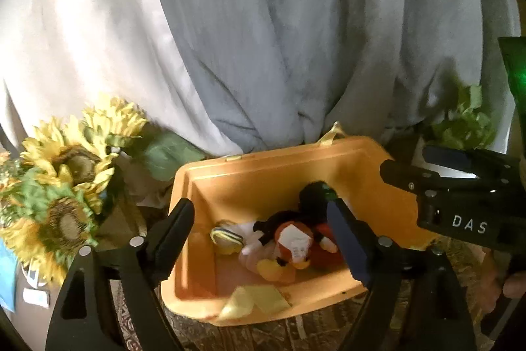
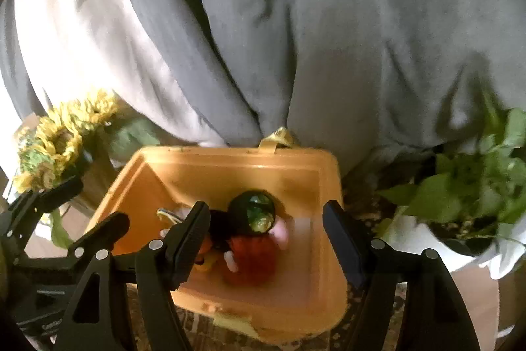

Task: Organize soft objects
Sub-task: 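Move both tools back toward the green frog and blue tissue pack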

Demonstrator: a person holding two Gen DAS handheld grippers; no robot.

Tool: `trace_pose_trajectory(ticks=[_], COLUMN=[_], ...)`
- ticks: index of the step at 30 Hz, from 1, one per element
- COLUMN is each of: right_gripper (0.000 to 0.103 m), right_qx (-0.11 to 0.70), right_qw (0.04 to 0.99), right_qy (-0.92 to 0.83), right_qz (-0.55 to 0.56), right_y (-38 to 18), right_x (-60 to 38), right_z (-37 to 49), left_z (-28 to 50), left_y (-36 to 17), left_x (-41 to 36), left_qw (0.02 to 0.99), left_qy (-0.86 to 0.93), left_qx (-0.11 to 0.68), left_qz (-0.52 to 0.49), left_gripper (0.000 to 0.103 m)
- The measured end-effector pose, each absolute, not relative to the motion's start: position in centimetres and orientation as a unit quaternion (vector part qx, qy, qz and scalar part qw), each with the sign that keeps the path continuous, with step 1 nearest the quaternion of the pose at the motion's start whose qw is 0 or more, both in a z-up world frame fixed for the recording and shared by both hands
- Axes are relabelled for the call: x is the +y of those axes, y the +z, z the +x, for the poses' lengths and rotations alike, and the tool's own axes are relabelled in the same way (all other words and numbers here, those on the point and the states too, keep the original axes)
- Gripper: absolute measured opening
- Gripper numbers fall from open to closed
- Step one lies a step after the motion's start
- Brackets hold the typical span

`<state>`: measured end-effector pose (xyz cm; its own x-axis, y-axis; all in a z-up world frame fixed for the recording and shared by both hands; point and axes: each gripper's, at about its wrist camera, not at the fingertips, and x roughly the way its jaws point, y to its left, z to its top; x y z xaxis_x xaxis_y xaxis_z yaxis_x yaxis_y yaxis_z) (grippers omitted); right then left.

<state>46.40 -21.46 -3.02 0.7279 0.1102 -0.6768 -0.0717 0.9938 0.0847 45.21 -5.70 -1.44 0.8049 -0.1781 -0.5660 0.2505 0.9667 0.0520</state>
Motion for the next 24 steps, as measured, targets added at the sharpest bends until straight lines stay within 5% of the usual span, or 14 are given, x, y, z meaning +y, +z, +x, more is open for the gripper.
trace_pose_trajectory(ticks=[10,24], right_gripper=[0.080,0.082], right_qx=[0.323,0.312], right_qw=[0.945,0.949], right_qy=[0.044,0.037], right_qz=[0.028,0.013], right_y=[0.1,0.4], right_x=[-22.3,-23.7], right_z=[41.0,33.8], left_z=[39.3,31.5], left_y=[0.4,-0.2], left_x=[-6.3,-7.1], left_qw=[0.962,0.962], left_qy=[-0.086,-0.072], left_qx=[0.255,0.255], left_qz=[0.057,0.061], left_gripper=[0.097,0.098])
